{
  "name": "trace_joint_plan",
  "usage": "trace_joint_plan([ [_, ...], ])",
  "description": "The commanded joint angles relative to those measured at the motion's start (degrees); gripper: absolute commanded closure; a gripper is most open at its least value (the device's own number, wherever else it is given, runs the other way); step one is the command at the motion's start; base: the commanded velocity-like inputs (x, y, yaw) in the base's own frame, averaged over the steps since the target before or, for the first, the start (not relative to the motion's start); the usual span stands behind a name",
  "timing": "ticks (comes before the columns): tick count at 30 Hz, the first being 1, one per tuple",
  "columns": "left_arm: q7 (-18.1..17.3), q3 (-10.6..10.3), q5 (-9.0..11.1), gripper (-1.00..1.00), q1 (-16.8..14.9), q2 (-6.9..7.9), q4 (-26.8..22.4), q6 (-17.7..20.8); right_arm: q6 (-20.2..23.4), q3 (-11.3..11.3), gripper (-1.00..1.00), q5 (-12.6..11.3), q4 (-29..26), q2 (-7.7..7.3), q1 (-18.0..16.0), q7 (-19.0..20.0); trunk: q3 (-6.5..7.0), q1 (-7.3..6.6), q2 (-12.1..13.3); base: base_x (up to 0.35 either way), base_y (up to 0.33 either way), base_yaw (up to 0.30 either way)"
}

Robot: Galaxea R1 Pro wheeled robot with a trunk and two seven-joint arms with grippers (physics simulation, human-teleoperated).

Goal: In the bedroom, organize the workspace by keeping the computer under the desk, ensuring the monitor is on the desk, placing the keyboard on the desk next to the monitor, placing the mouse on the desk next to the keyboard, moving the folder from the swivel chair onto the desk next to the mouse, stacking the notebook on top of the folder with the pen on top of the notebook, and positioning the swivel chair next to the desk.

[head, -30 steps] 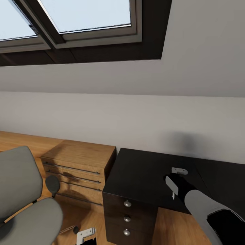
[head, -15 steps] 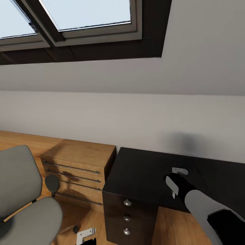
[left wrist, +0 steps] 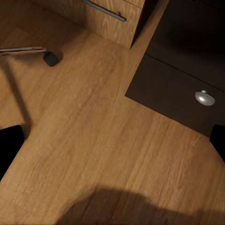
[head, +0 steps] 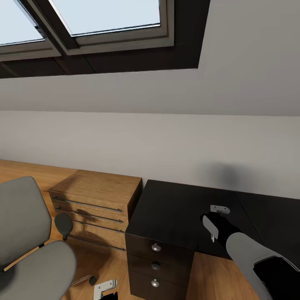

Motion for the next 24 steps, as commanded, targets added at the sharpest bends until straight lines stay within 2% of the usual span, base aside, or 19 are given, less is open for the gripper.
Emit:
trace_joint_plan([
  [1, 0.5, -0.3, 0.5, -1.0, 0.0, 0.04, 0.0, 0.2, 0.4, 0.5, -1.0, -0.3, -0.2, -0.05, 0.0, -0.3, -0.08, 0.0, -0.1, 0.0, 0.0, 0.0],
  [17, 0.5, -0.3, 0.5, -1.0, 0.0, 0.04, 0.9, 0.3, 0.5, 0.4, -1.0, -0.4, -0.4, 0.0, 0.0, -0.4, -0.08, 0.0, -0.1, 0.0, 0.0, 0.0],
  [24, 0.5, -0.3, 0.5, -1.0, 0.0, 0.04, 0.9, 0.3, 0.3, 0.5, -1.0, -0.4, -0.5, 0.06, -0.1, -0.4, -1.15, 1.32, -2.5, 0.0, 0.0, 0.0],
])
